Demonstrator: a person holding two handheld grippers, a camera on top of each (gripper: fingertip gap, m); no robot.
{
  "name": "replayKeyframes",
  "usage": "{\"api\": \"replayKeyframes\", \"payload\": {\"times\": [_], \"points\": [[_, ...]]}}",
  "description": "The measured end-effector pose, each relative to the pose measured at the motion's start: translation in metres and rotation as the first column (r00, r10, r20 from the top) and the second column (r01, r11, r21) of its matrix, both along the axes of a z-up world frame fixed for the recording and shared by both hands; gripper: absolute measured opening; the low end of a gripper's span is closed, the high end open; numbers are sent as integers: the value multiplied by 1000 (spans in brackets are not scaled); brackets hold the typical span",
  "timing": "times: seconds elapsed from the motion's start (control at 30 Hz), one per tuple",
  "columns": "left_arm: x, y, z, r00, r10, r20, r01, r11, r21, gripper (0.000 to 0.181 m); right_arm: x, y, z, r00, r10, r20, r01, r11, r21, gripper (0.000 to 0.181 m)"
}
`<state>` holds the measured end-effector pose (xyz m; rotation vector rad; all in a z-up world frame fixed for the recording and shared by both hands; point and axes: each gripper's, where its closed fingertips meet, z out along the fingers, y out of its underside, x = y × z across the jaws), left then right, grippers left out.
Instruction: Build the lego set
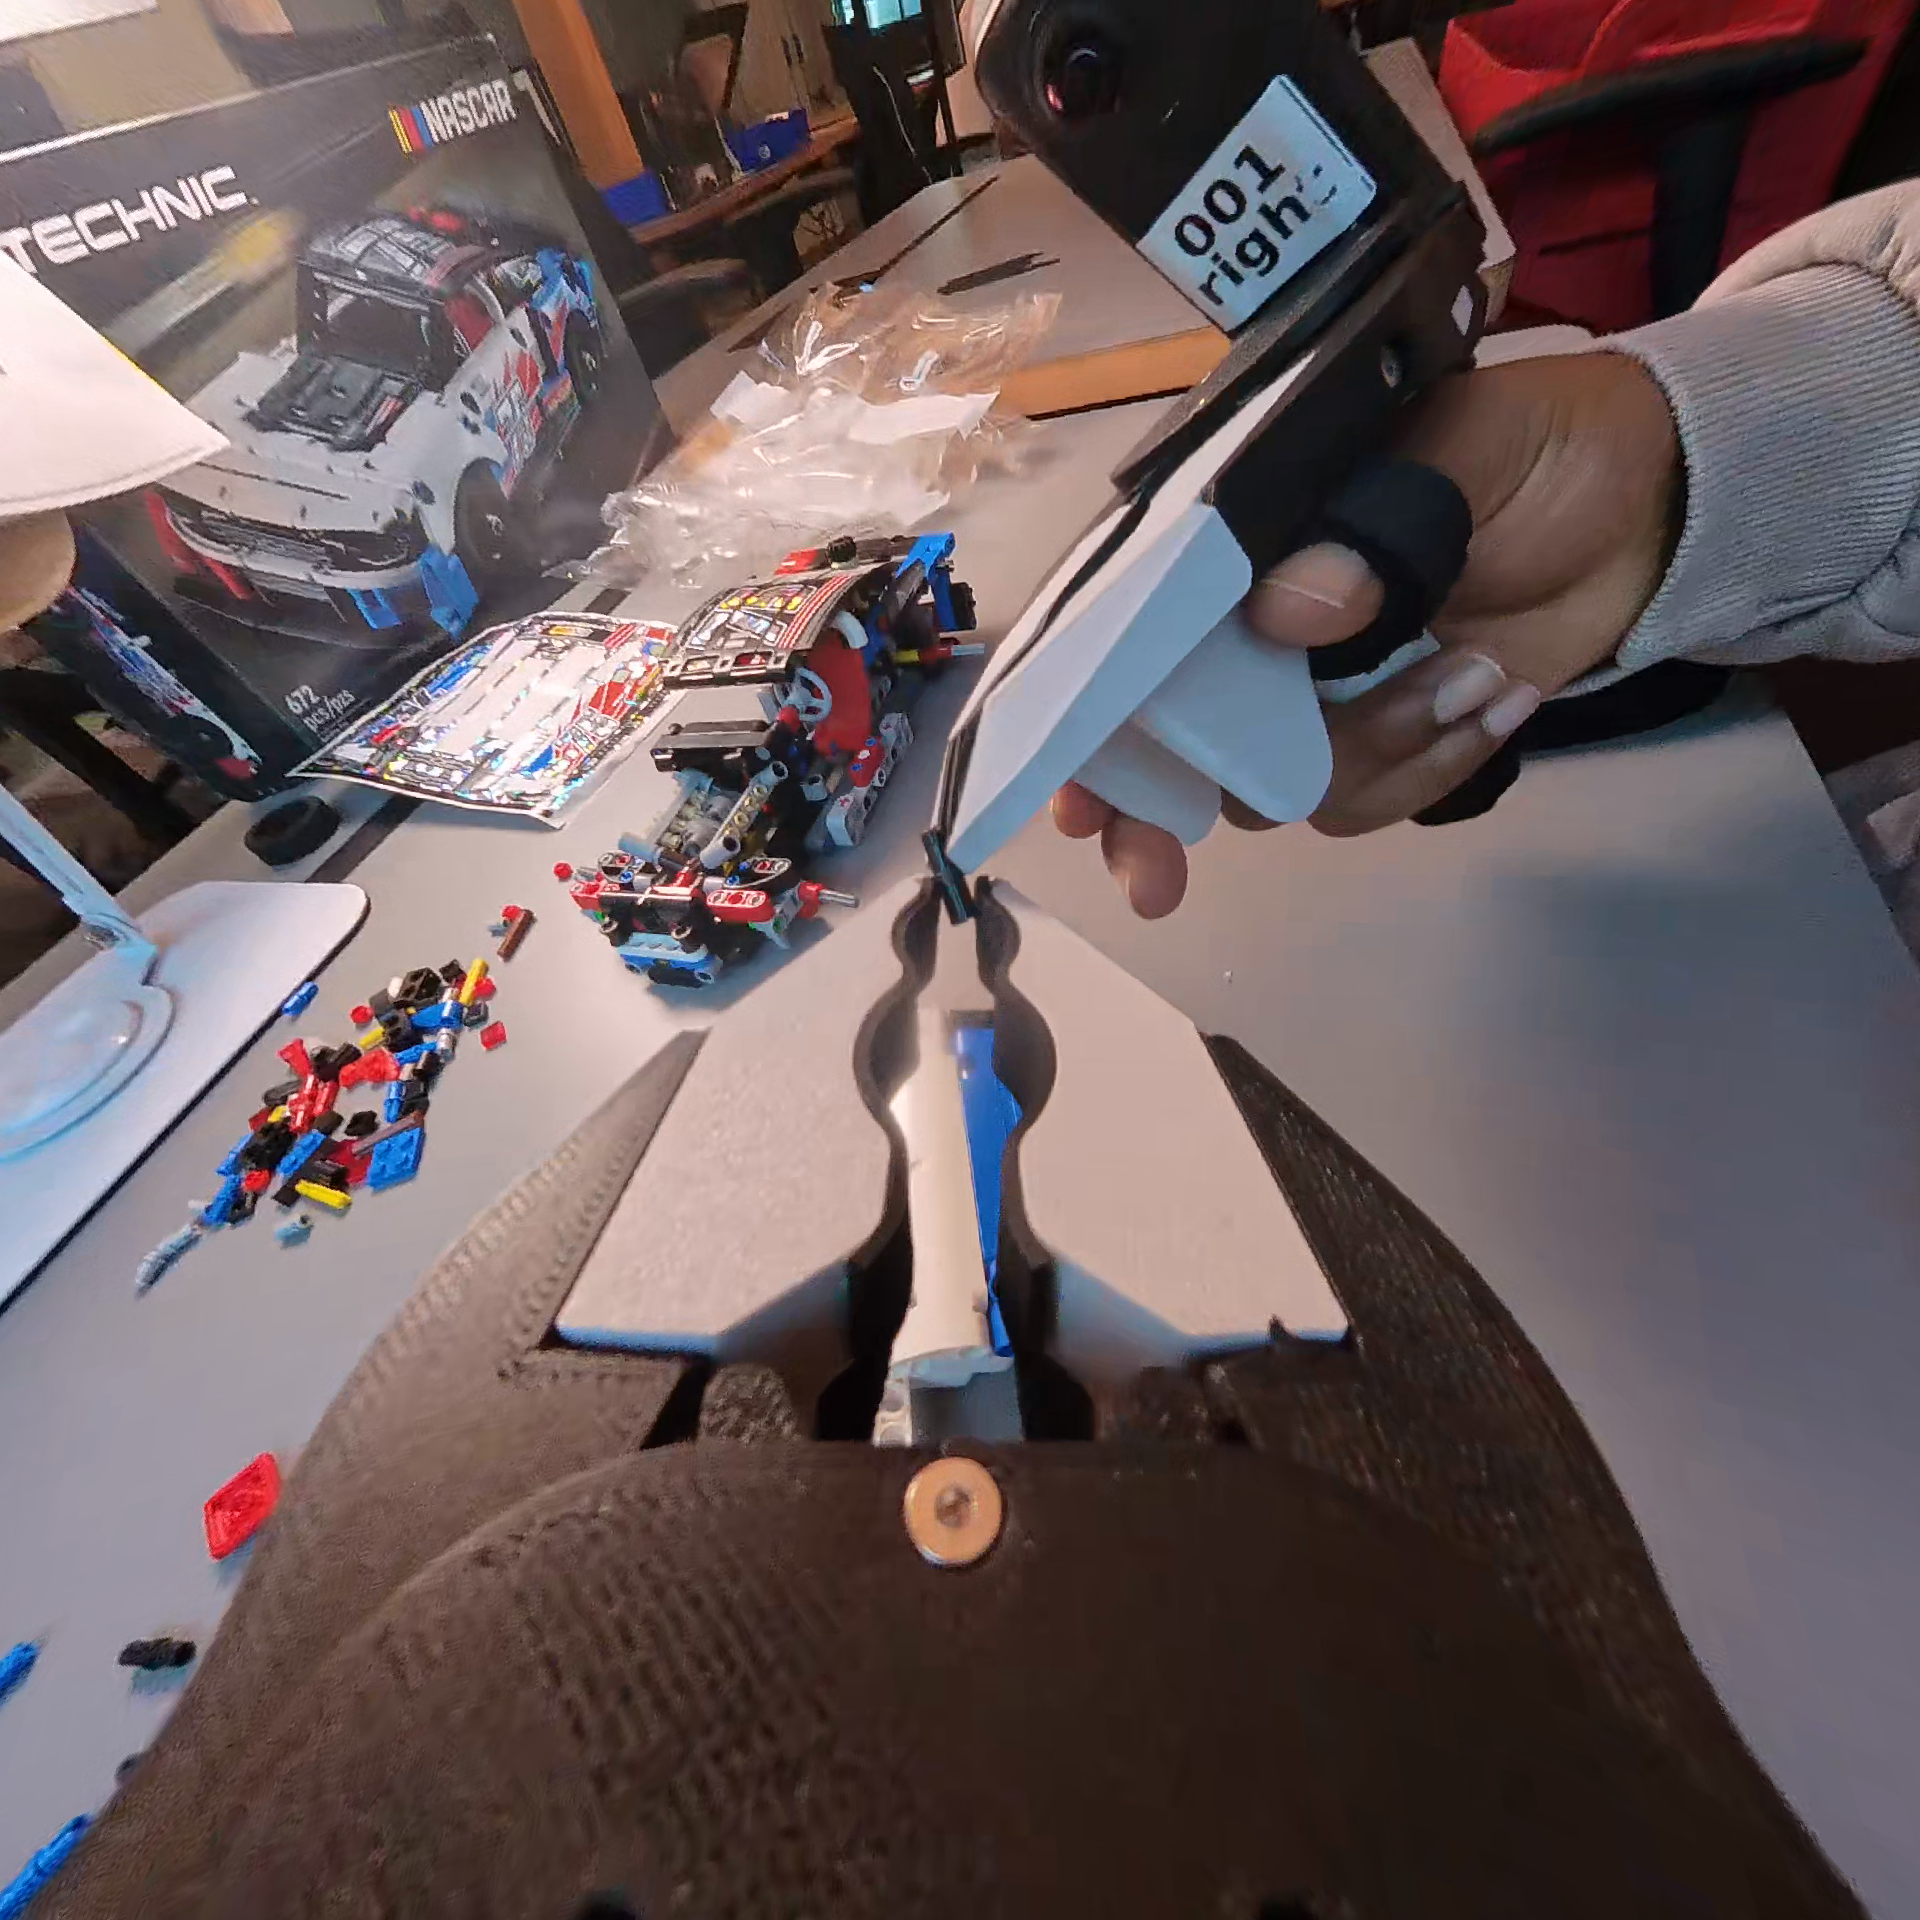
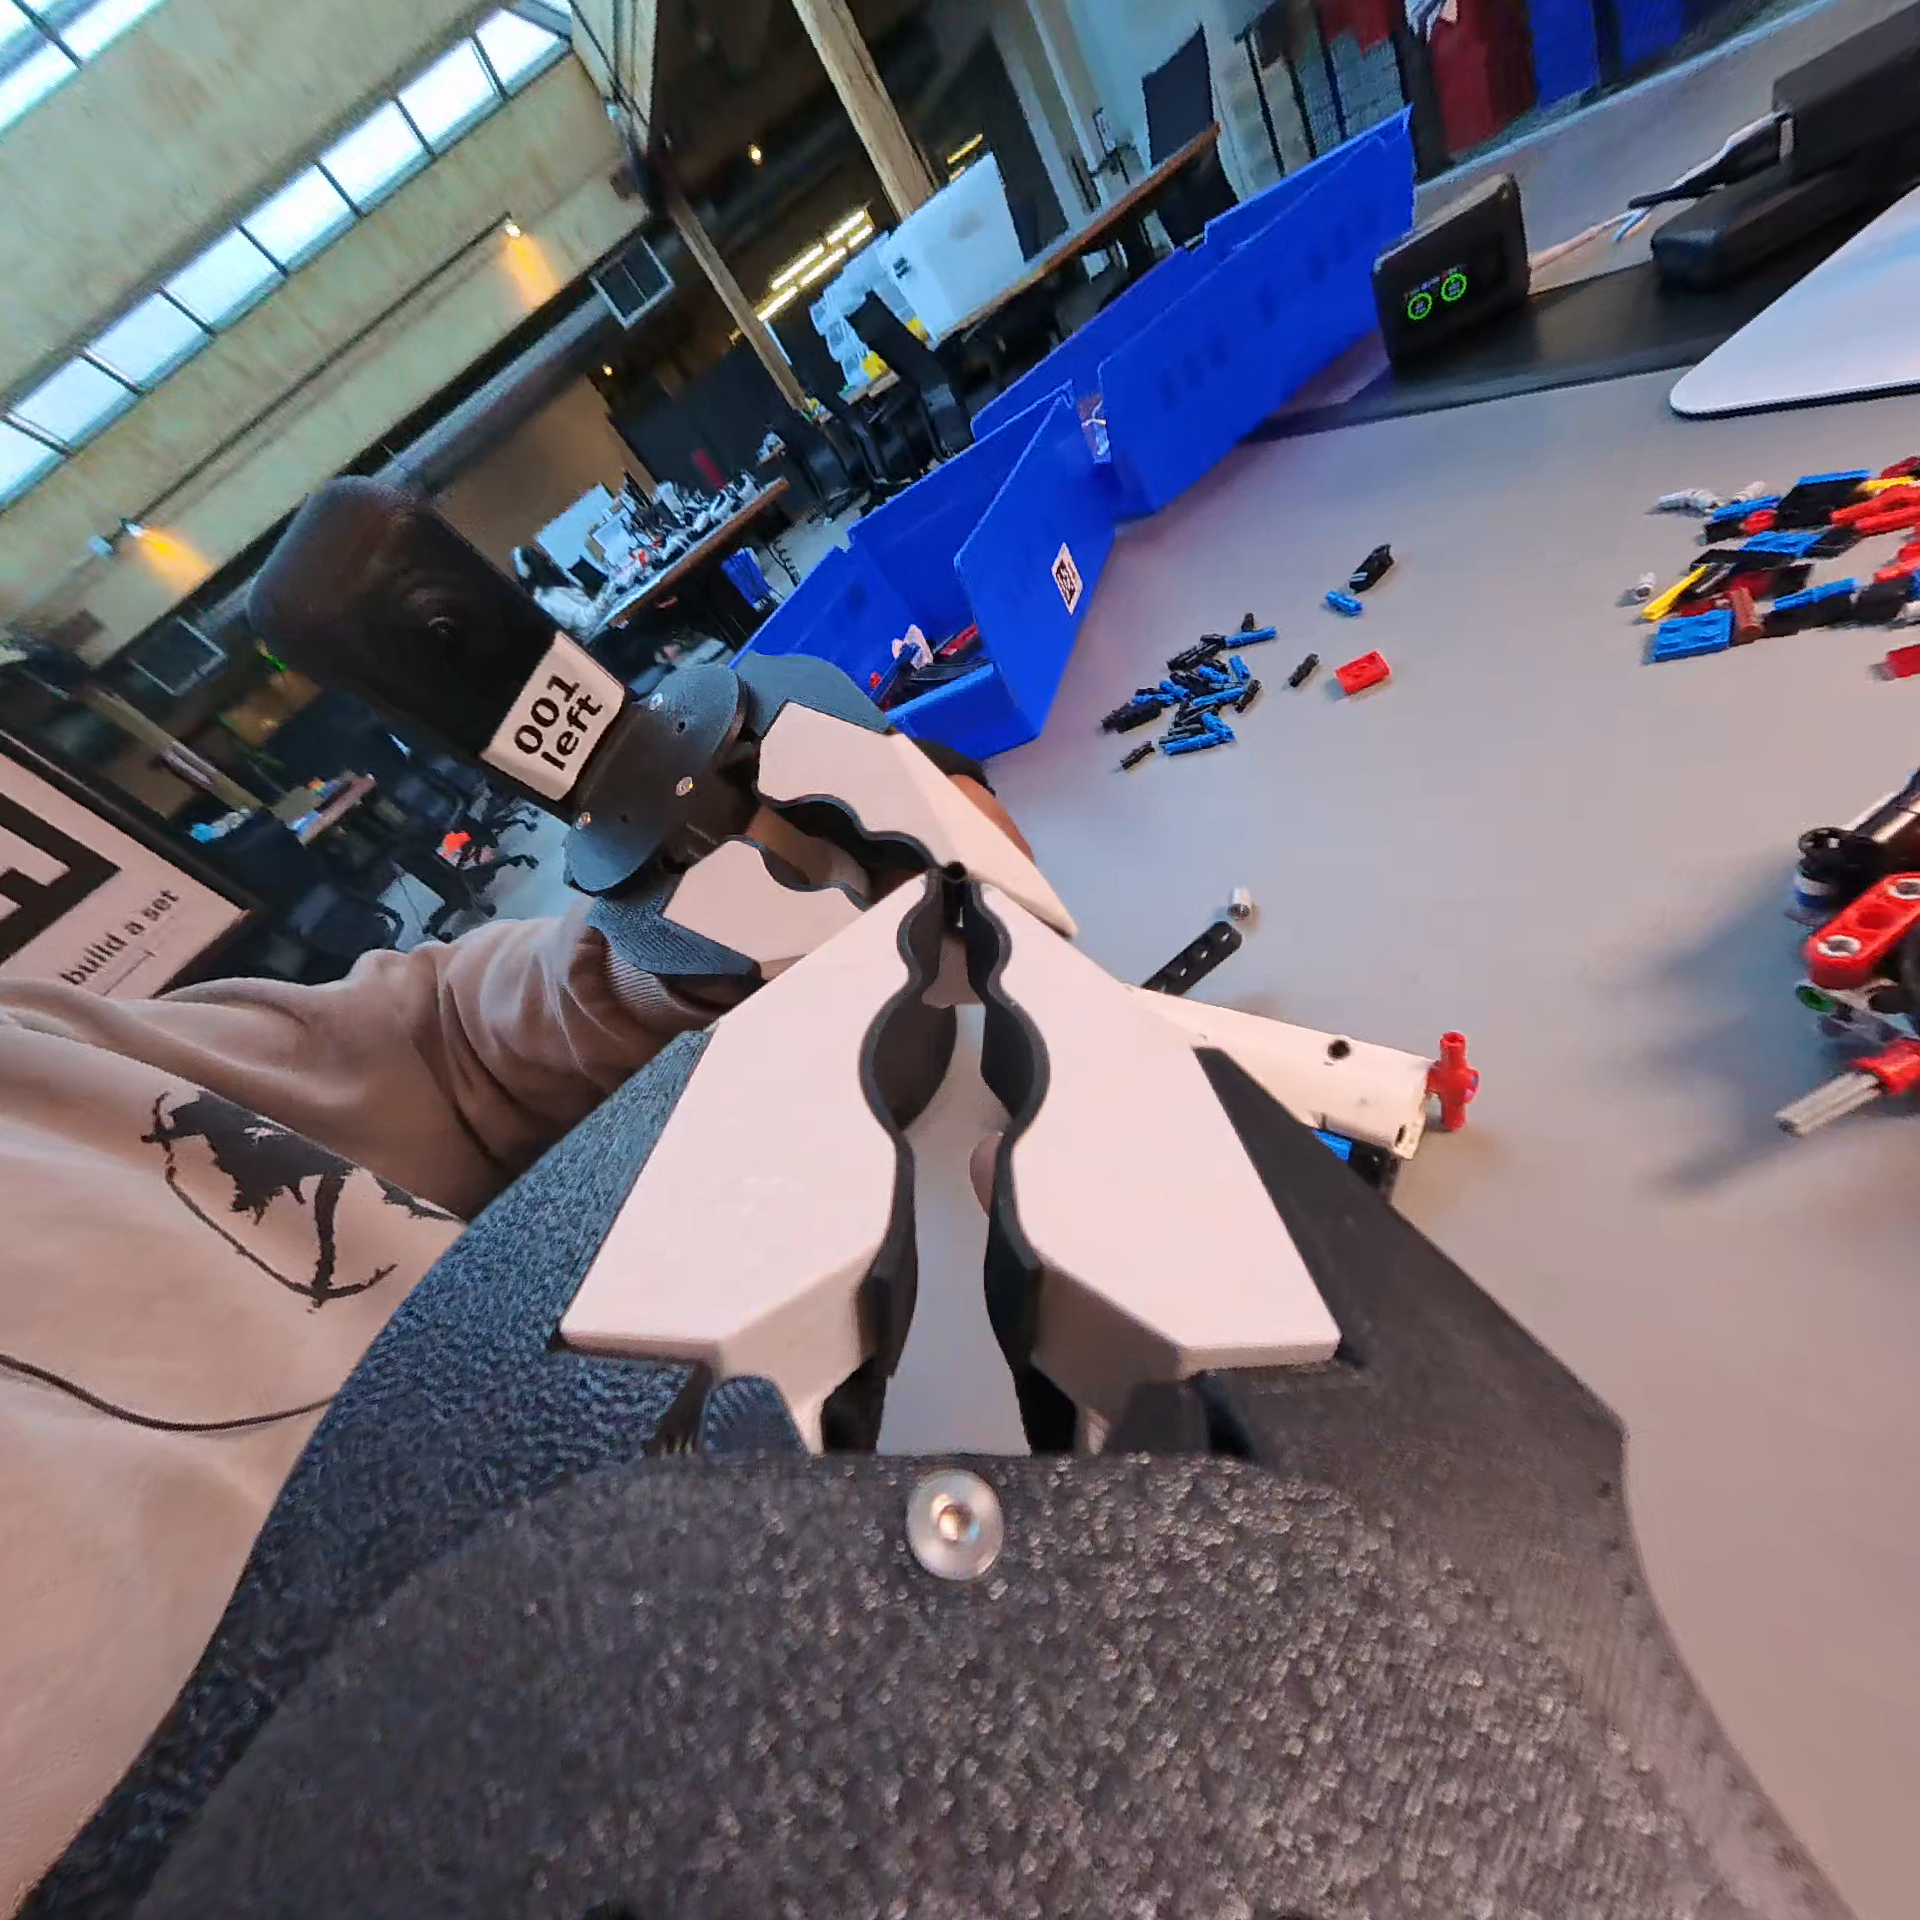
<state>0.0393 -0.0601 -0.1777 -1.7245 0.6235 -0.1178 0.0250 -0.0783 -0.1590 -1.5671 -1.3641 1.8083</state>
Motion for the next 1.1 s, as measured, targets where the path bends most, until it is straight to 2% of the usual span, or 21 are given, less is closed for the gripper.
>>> {"api": "replayKeyframes", "payload": {"times": [0.03,0.13,0.23,0.37,0.47,0.57,0.73,0.97,1.1], "points": [[0,0,0,1000,1,-21,-1,1000,8,4,1,0,-1,1000,4,-2,-4,1000,5,1],[1,0,-7,997,-15,-81,15,1000,0,0,5,-1,-8,999,40,34,-43,995,91,1],[6,-2,-13,991,-56,-122,55,998,-8,0,11,-3,-15,993,89,83,-109,954,278,4],[14,-5,-18,984,-95,-152,91,995,-30,0,13,-7,-17,985,130,114,-172,822,543,7],[15,-6,-18,985,-107,-138,102,994,-37,0,14,-9,-17,977,161,138,-212,712,670,6],[15,-7,-17,985,-112,-131,108,993,-36,0,14,-9,-17,969,179,168,-245,657,713,4],[18,-8,-15,987,-129,-97,126,991,-36,0,16,-10,-15,961,209,183,-274,606,746,4],[17,-9,-13,988,-141,-65,138,989,-43,0,17,-10,-15,957,219,190,-284,574,768,4],[12,-7,-15,992,-122,-39,119,991,-65,1,14,-8,-17,958,199,206,-285,583,760,2]]}}
